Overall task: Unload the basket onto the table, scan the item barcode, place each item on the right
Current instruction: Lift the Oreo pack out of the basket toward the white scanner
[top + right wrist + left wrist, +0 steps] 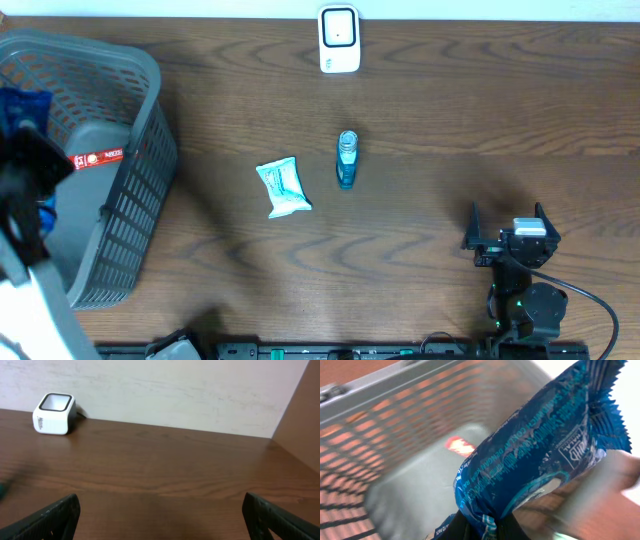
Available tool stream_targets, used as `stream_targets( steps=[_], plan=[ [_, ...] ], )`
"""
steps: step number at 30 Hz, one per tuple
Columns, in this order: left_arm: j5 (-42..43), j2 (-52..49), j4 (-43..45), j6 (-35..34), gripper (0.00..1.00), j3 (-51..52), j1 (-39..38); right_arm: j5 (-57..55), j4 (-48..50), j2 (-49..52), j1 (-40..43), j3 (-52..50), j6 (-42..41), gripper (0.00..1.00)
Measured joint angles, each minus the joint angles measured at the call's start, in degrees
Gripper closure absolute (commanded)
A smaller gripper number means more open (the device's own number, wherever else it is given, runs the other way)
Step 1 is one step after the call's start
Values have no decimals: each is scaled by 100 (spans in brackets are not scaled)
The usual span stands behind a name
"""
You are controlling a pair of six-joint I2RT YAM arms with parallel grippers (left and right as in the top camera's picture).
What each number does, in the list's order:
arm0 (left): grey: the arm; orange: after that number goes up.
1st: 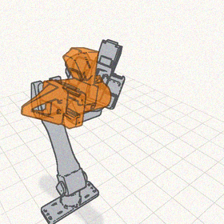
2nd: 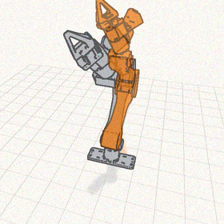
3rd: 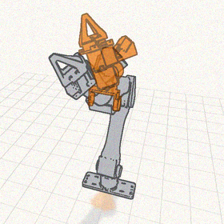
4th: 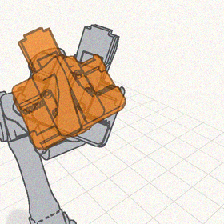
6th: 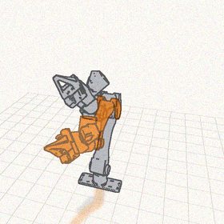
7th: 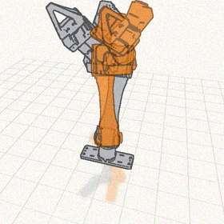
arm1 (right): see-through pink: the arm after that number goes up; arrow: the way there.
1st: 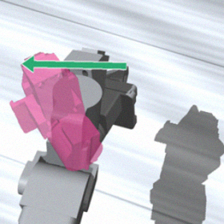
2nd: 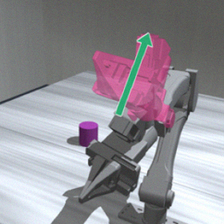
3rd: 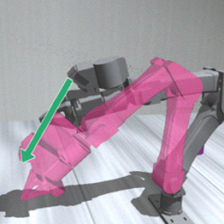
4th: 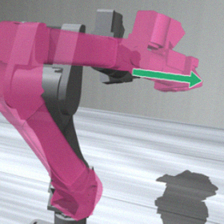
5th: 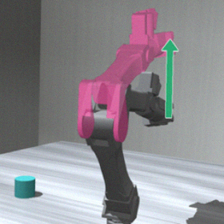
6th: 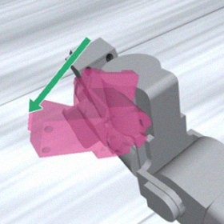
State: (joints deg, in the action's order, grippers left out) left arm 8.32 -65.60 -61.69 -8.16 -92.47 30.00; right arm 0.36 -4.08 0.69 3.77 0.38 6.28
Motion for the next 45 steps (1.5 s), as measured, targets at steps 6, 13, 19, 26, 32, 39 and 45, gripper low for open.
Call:
stream_targets(
  steps=[6,13,19,26,32,39,45],
  plan=[
    [2503,671,72,-66,94,-15,-407,0,2,0,0,0,0,1],
    [4225,297,197,70,93,-15,-1902,0,2,0,0,0,0,1],
    [4435,-538,577,304,93,-13,-3560,0,2,0,0,0,0,1],
    [3576,-1923,1558,188,93,-13,-5681,0,2,0,0,0,0,1],
    [2315,-3045,2376,-839,93,-13,-6867,0,2,0,0,0,0,1],
    [763,-4435,3058,-2876,93,-13,-7558,0,2,0,0,0,0,1],
    [337,-5237,3410,-3539,91,-13,-7775,0,0,0,0,0,0,1]
  ],
)
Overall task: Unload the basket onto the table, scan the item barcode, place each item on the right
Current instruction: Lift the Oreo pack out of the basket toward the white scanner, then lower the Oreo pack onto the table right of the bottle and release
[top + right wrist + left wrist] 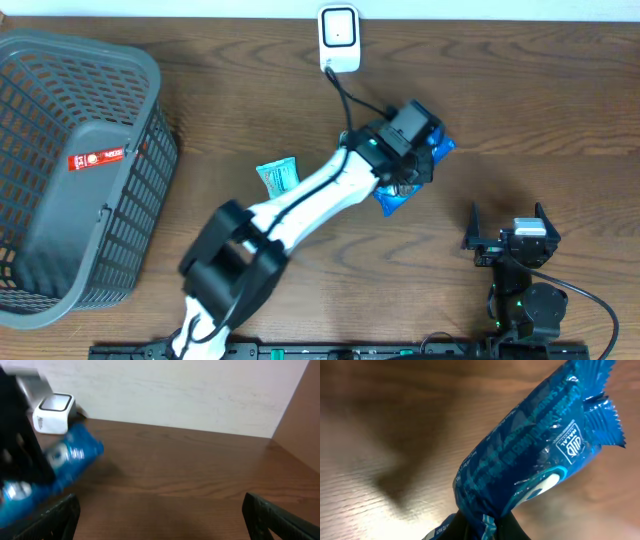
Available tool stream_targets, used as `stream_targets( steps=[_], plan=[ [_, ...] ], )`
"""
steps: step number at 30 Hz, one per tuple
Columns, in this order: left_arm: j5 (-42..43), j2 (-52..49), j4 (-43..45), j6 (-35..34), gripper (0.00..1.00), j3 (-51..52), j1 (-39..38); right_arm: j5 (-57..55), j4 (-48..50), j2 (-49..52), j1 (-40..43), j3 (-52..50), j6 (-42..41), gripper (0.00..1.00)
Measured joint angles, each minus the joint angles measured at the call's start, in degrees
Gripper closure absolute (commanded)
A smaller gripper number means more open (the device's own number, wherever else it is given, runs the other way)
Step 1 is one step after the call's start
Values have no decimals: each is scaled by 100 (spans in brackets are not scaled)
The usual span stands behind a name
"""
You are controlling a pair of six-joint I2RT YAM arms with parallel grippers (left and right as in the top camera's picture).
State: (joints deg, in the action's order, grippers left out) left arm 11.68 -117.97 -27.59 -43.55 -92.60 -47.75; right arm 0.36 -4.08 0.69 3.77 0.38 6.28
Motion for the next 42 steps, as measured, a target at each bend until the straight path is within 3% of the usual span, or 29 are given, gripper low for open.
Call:
stream_targets(
  steps=[3,5,6,13,15,16,17,18,36,42],
  plan=[
    [-92,-286,4,-92,30,0,-81,0,2,0,0,0,0,1],
    [-136,-411,4,-129,5,0,-107,0,2,0,0,0,0,1],
    [-157,-455,9,-125,0,0,-111,0,2,0,0,0,0,1],
    [-271,-494,44,129,1,0,-107,0,2,0,0,0,0,1],
    [-284,-492,46,223,24,0,-107,0,2,0,0,0,0,1],
    [-284,-490,46,264,56,0,-107,0,2,0,0,0,0,1],
    [-284,-490,46,343,80,0,-107,0,2,0,0,0,0,1],
    [-286,-490,46,402,93,0,-107,0,2,0,0,0,0,1],
    [-293,-428,61,1456,93,0,-267,0,2,0,0,0,0,1],
    [-654,-474,-48,1696,93,0,-267,0,2,0,0,0,0,1]
  ],
)
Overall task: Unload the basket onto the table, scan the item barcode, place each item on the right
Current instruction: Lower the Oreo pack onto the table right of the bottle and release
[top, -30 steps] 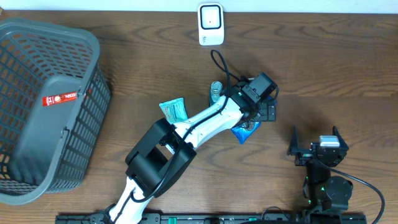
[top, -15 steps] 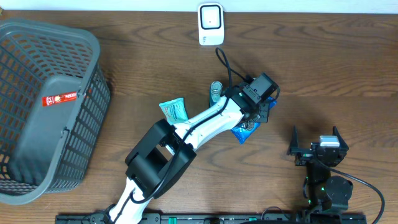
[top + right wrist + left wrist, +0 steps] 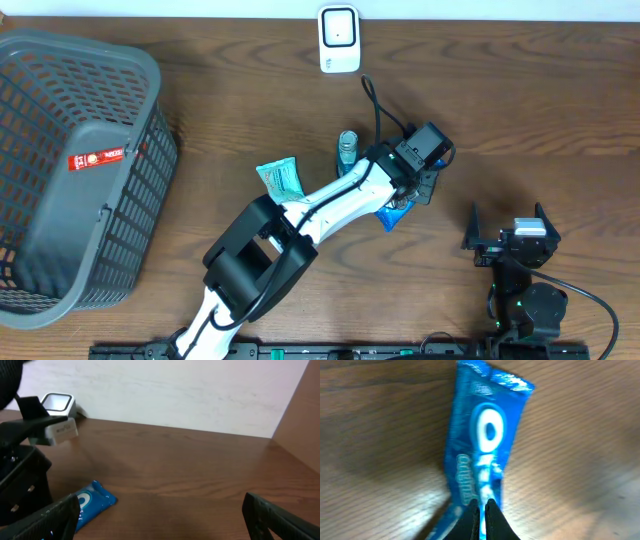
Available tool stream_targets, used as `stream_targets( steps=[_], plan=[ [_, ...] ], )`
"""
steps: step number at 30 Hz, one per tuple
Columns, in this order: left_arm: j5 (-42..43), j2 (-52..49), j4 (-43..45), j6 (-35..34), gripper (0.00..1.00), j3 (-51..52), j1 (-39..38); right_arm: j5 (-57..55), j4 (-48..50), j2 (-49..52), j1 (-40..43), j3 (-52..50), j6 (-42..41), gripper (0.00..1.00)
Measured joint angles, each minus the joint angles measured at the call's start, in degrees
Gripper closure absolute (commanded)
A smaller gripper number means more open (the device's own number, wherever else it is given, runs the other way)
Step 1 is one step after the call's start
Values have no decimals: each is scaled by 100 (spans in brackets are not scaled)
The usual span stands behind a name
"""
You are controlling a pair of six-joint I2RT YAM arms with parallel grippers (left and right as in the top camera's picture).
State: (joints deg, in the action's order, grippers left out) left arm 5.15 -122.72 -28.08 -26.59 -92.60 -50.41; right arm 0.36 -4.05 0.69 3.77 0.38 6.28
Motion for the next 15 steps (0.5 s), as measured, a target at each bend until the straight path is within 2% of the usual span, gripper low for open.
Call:
stream_targets(
  steps=[15],
  plan=[
    [-260,-396,-17,299,93,9,11,0,0,0,0,0,0,1]
  ],
)
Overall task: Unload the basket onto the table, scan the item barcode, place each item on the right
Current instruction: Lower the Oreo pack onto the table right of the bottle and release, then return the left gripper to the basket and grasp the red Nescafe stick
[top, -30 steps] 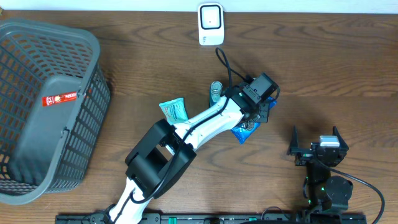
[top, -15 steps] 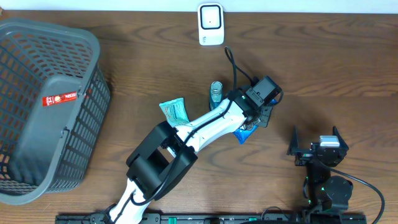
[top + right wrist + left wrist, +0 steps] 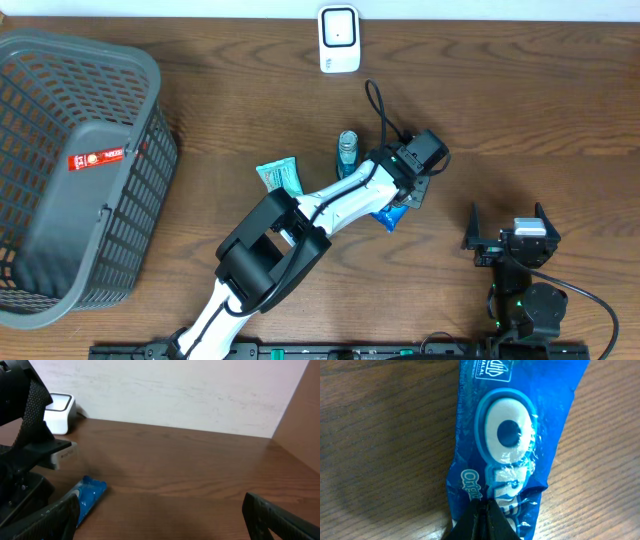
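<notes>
A blue Oreo cookie packet lies flat on the wooden table, printed face up; it shows as well in the overhead view and the right wrist view. My left gripper is shut on the packet's near end, low over the table. The white barcode scanner stands at the table's far edge, well beyond the packet. At the front right my right gripper stands open and empty, its fingers spread wide.
A small blue bottle and a teal wipes packet lie just left of the left gripper. A grey mesh basket fills the table's left end. The left arm's cable arcs above the gripper.
The left gripper has come down closer to the table with the packet, which now lies flat and fills more of the wrist view. The right arm has not moved.
My left gripper first held the blue packet over the grey basket. Then it held it in the air at mid-table, right of the bottle. Later the packet was low over the wood, and now it rests on the table, still pinched.
</notes>
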Available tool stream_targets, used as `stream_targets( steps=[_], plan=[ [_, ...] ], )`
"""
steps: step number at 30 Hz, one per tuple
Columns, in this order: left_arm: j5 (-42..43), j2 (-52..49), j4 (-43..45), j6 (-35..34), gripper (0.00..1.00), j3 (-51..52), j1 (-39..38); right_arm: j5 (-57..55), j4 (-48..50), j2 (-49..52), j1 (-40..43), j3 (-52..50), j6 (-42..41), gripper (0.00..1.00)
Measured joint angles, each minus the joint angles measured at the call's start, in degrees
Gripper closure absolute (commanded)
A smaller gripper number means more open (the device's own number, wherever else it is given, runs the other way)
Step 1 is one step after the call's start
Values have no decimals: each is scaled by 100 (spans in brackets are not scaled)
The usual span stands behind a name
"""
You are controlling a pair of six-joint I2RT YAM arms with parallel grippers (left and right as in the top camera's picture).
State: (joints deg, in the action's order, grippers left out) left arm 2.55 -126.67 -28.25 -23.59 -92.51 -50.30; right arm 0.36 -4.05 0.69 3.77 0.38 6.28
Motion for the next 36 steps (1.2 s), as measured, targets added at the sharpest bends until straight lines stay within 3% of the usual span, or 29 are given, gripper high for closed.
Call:
stream_targets(
  steps=[2,5,7,8,9,17,22,29,36],
  plan=[
    [-22,13,-50,149,91,-13,0,0,0,0,0,0,0,1],
    [-155,146,-321,385,50,-24,-4,0,0,0,0,0,0,1],
    [-247,341,-520,527,14,-98,-4,0,0,0,0,0,0,1],
    [-275,461,-555,568,4,-157,-4,0,0,0,0,0,0,1],
    [-304,658,-592,671,1,-254,-2,0,0,0,0,0,0,1],
    [-420,2708,-890,1412,2,-1019,55,0,0,0,0,0,0,1],
    [-424,3954,-1565,1665,2,-1084,721,0,-2,0,0,0,0,1],
    [-483,5180,-2583,1683,2,-1086,3132,2,0,0,0,0,0,1],
    [-496,5313,-3589,654,2,-1049,5893,0,-2,0,0,0,0,1]
  ],
)
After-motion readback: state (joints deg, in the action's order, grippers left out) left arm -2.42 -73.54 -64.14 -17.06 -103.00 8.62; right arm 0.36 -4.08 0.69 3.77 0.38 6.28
